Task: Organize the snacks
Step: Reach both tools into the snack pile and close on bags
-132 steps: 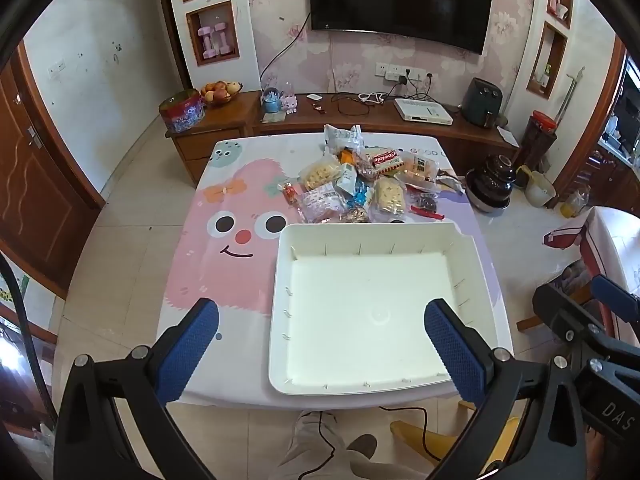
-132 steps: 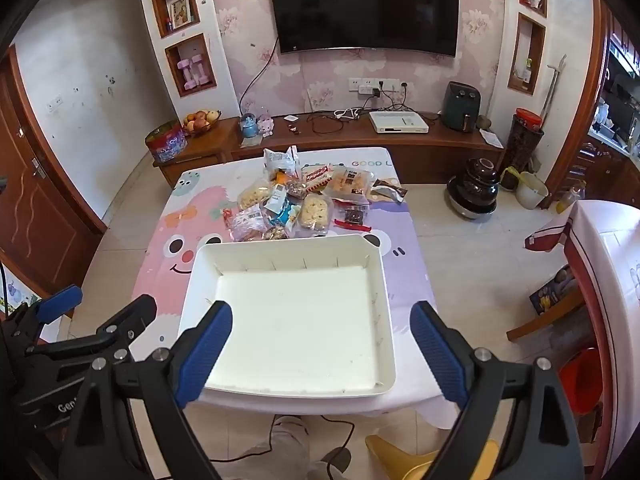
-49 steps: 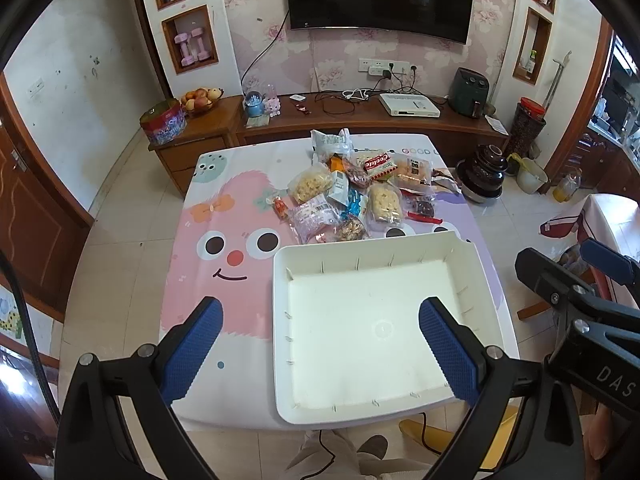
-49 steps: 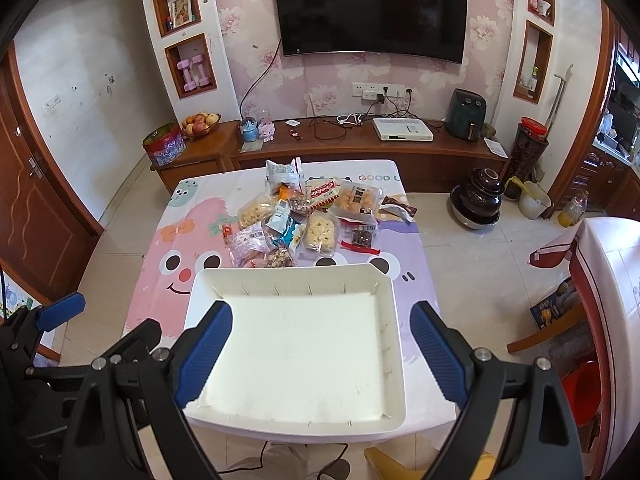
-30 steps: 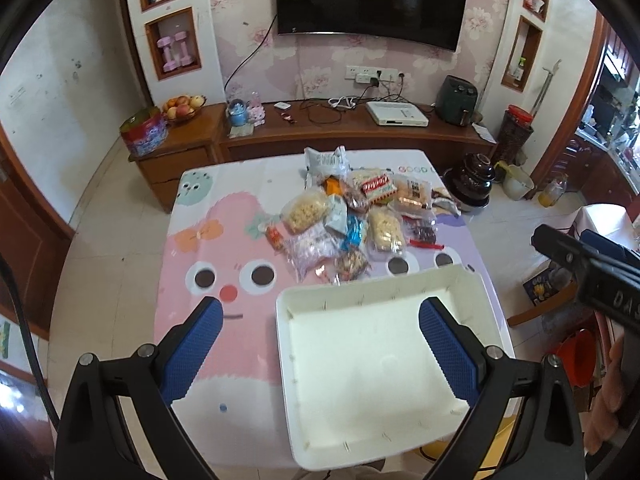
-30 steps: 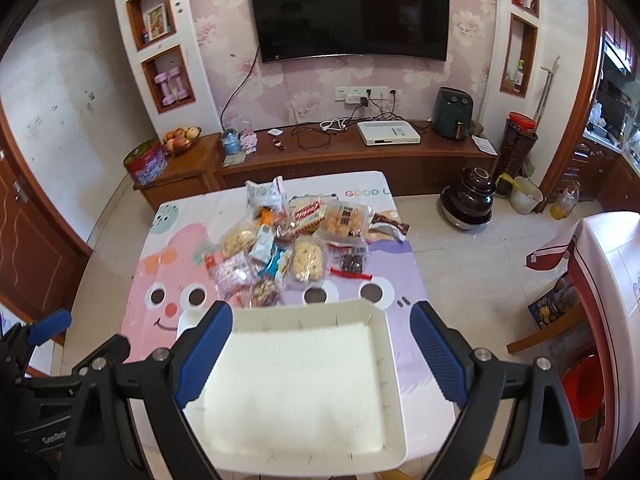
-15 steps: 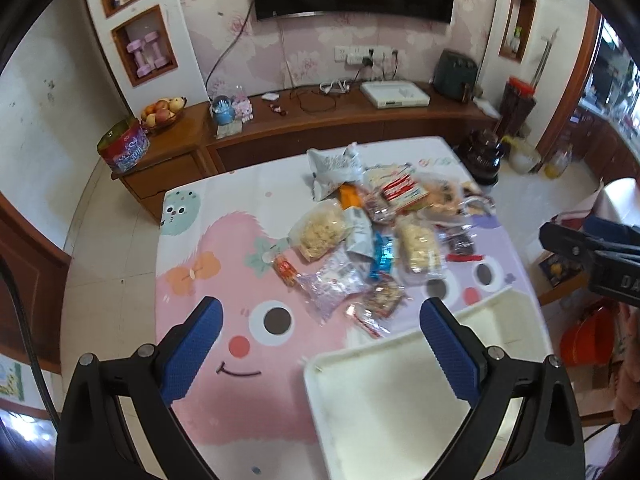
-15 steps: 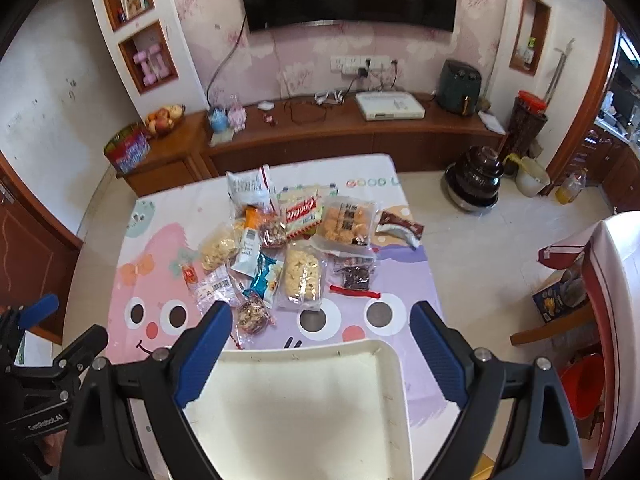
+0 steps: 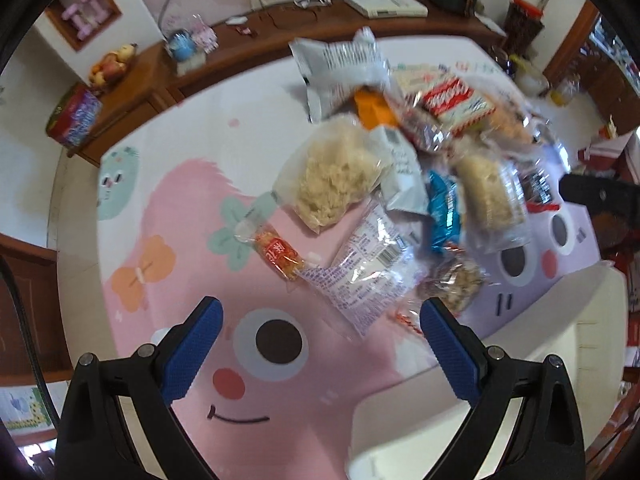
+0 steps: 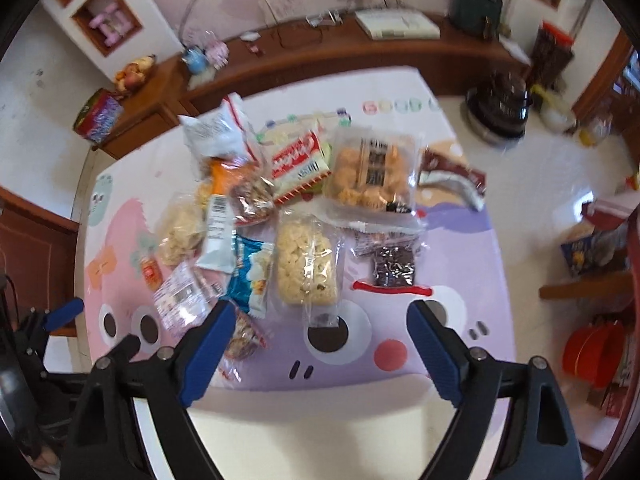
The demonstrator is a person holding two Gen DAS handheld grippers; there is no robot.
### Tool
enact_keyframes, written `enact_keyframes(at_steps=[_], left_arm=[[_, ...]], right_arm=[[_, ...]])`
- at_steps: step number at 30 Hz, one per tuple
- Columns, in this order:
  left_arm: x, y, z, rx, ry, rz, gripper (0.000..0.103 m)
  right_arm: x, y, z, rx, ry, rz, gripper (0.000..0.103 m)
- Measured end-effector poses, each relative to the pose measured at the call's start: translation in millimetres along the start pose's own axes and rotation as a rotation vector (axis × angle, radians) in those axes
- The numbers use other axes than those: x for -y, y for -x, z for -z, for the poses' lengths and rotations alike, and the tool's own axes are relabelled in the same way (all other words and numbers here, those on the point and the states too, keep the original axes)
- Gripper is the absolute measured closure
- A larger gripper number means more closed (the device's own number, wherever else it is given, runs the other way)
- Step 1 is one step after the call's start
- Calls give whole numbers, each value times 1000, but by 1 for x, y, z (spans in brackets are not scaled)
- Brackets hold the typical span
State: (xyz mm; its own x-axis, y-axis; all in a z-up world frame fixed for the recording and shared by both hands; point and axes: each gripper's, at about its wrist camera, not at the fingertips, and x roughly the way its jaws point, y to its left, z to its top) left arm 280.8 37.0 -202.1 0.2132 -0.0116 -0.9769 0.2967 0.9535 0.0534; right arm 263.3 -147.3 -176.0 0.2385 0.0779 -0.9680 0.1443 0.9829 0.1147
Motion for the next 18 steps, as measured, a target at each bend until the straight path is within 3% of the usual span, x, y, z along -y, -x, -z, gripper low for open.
enact_keyframes(at_steps=[13, 18], left_arm=[[14, -53, -21, -45, -122, -13, 5], [26, -62, -30, -61, -136, 5, 10]], right_arm=[[-4, -96, -15, -198, -79, -3, 22], [-16, -117, -13, -230, -60, 23, 31]])
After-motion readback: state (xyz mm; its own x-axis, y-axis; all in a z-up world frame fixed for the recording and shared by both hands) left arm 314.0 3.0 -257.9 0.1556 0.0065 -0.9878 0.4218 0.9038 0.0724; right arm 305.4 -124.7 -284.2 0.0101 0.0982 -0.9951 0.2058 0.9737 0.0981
